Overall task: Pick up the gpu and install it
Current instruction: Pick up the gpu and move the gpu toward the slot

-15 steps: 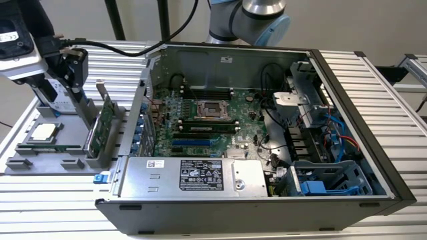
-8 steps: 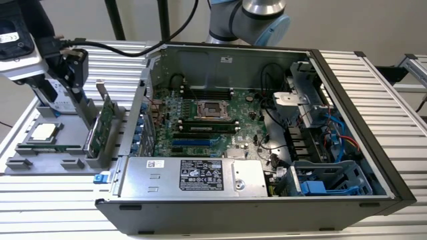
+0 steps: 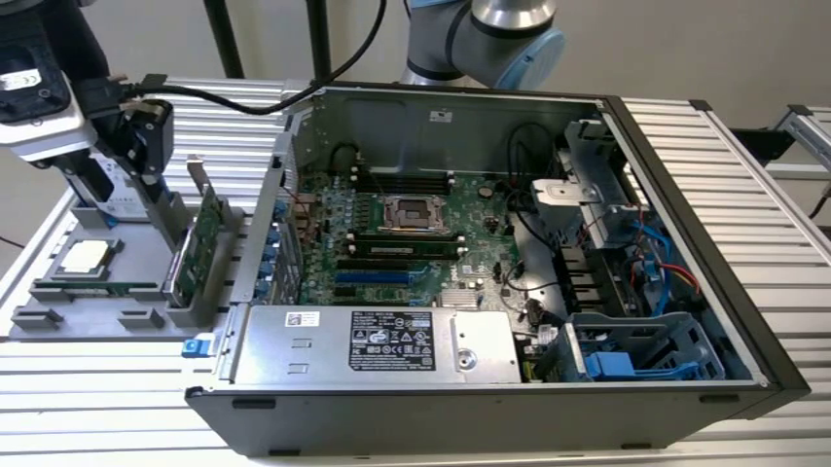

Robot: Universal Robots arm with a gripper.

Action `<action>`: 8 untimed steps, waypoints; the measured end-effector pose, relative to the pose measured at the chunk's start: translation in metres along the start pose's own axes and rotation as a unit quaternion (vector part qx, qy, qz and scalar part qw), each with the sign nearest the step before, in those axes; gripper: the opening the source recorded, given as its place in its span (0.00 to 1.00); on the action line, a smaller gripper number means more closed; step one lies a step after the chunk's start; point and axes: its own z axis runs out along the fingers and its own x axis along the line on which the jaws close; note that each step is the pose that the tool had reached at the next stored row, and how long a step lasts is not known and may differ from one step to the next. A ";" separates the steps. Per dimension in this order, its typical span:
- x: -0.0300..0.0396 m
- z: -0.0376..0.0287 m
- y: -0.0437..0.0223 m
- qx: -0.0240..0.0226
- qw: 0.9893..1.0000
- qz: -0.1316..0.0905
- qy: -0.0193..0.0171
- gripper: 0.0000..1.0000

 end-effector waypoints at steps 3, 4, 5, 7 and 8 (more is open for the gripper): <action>-0.0003 0.0026 0.0000 0.000 1.000 0.000 0.000 1.00; -0.0006 0.0034 -0.0001 0.000 1.000 0.000 0.000 1.00; -0.0008 0.0043 -0.0002 0.000 1.000 0.000 0.000 1.00; -0.0015 0.0059 -0.0002 0.000 1.000 0.000 0.000 1.00; -0.0019 0.0067 -0.0003 0.000 1.000 0.000 0.000 1.00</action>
